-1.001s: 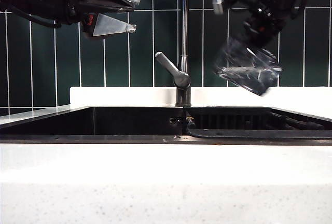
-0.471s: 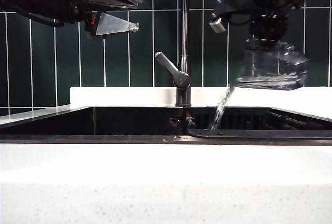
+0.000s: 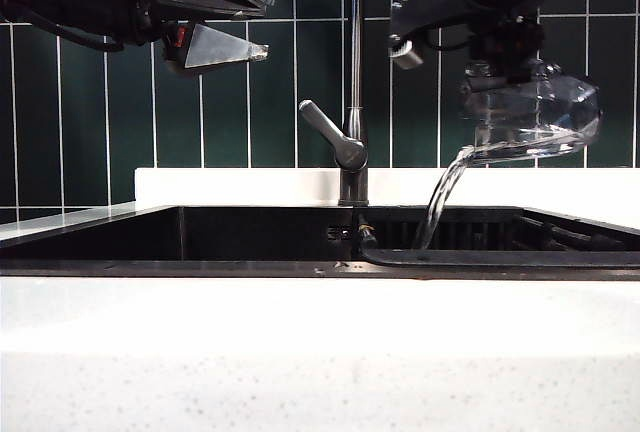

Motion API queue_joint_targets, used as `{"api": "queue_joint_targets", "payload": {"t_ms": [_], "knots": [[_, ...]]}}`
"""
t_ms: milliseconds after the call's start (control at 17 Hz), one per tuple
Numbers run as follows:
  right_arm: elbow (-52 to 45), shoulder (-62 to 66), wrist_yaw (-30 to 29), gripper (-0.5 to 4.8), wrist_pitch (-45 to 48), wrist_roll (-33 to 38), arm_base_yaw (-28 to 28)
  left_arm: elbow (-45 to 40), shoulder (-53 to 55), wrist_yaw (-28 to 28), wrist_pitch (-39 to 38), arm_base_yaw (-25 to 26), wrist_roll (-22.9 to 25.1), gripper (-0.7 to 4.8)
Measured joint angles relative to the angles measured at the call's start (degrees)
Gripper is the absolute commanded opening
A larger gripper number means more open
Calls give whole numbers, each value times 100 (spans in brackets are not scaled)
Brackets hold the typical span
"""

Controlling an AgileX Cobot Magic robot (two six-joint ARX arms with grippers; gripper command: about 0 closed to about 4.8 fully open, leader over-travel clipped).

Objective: Pick up the mug next to the sink, go to the faucet to get some water, pour the water into the sink, and finally put the mug back to its place.

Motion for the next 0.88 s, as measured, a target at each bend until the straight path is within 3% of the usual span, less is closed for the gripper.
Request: {"api": "queue_joint_targets", "payload": {"t_ms": [412,648,883], "knots": [[2,2,719,-6,13,-708,203,-2,0,0,4,0,-79,362],[2,2,837,-6,17,-1139,385,-2,0,0,7,-2,-127,362],[2,2,835,-6,243,-1043,485,-2,2,0,7,0,-181,362]]}}
